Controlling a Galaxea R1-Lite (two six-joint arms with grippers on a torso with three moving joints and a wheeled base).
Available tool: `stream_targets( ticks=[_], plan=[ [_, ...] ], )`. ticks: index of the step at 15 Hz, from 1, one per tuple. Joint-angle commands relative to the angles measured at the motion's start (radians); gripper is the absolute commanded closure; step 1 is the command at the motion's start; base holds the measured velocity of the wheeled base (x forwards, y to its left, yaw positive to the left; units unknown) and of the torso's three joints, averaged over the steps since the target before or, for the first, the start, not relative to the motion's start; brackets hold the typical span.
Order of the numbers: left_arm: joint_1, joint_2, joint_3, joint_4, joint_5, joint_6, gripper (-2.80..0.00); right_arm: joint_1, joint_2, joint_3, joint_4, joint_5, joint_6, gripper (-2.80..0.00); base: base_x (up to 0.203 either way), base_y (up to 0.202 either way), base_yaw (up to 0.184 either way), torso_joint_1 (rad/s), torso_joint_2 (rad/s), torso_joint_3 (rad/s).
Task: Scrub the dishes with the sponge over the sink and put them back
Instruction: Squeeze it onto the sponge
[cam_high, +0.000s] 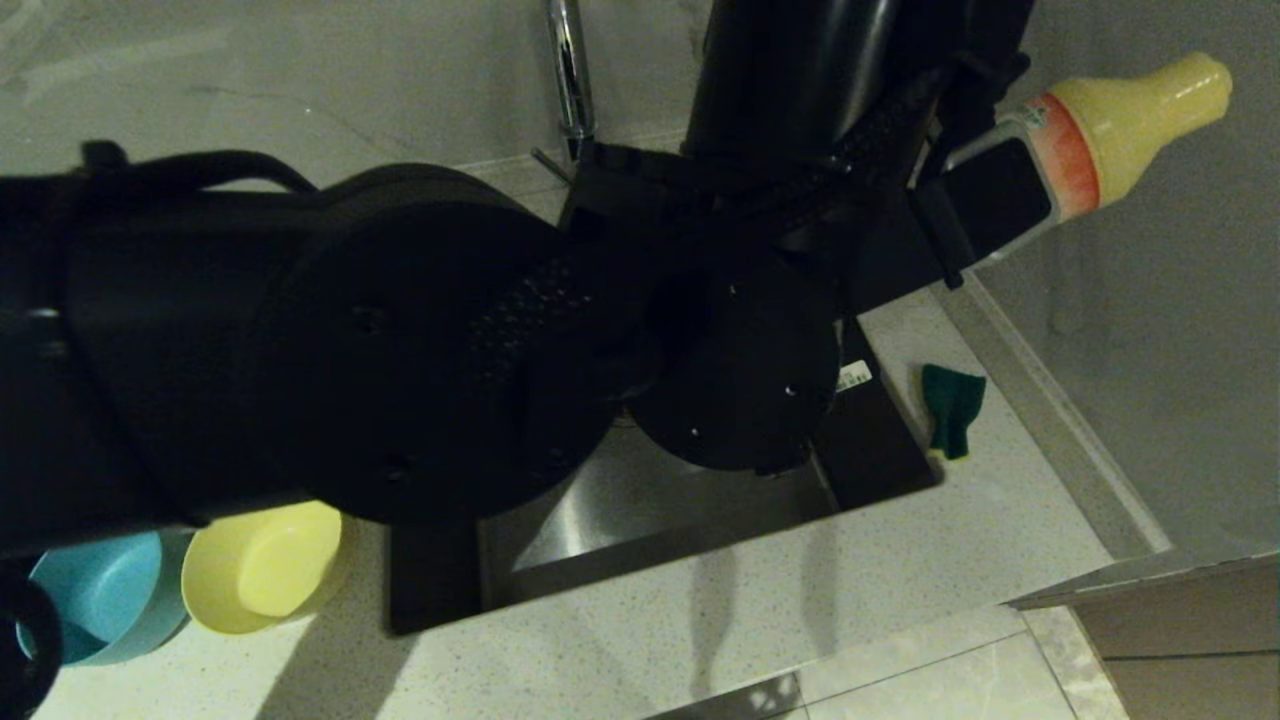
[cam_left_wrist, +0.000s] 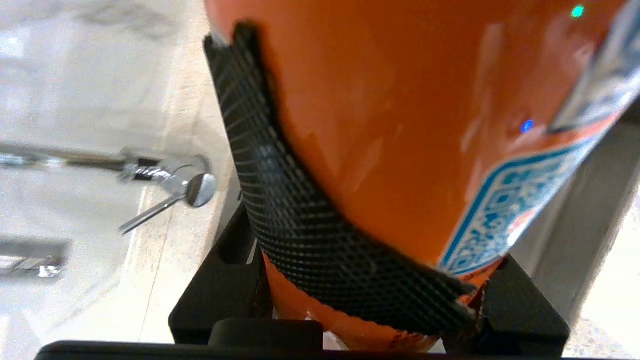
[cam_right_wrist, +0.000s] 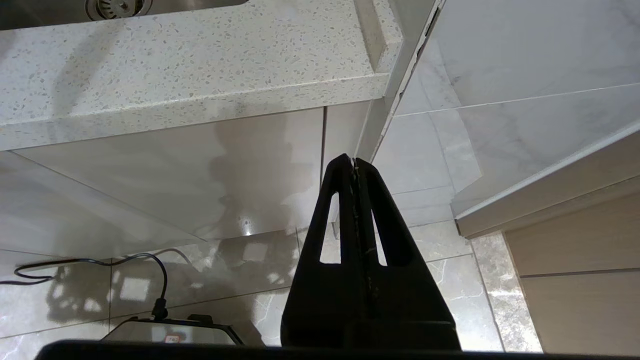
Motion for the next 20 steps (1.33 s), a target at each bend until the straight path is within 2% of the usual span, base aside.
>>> stream_targets(
  ticks=[1,4,6,8,9,16,20],
  plan=[
    [-0.001,0.065,-0.016,-0.002,0.015,0.025,0.0,0.0,0.001,0.0,0.0,0.0,0.0,0.0,0.0,0.0,0.0,0.0,0.0,0.0],
    [-0.002,0.111,-0.045,0.002,0.067,0.07,0.0,0.0,-0.001,0.0,0.0,0.0,0.0,0.0,0.0,0.0,0.0,0.0,0.0,0.0],
    [-0.002,0.13,-0.041,0.017,0.079,0.07,0.0,0.0,-0.001,0.0,0.0,0.0,0.0,0.0,0.0,0.0,0.0,0.0,0.0,0.0],
    [-0.01,0.156,-0.043,0.019,0.138,0.081,0.0,0.0,-0.001,0.0,0.0,0.0,0.0,0.0,0.0,0.0,0.0,0.0,0.0,0.0],
    [-0.013,0.168,-0.044,0.019,0.143,0.085,0.0,-0.001,-0.001,0.0,0.0,0.0,0.0,0.0,0.0,0.0,0.0,0.0,0.0,0.0],
    [-0.024,0.214,-0.048,0.019,0.235,0.157,0.0,0.0,0.001,0.0,0.0,0.0,0.0,0.0,0.0,0.0,0.0,0.0,0.0,0.0],
    [-0.024,0.237,-0.048,0.019,0.294,0.169,0.0,0.0,0.001,0.0,0.0,0.0,0.0,0.0,0.0,0.0,0.0,0.0,0.0,0.0]
  ],
)
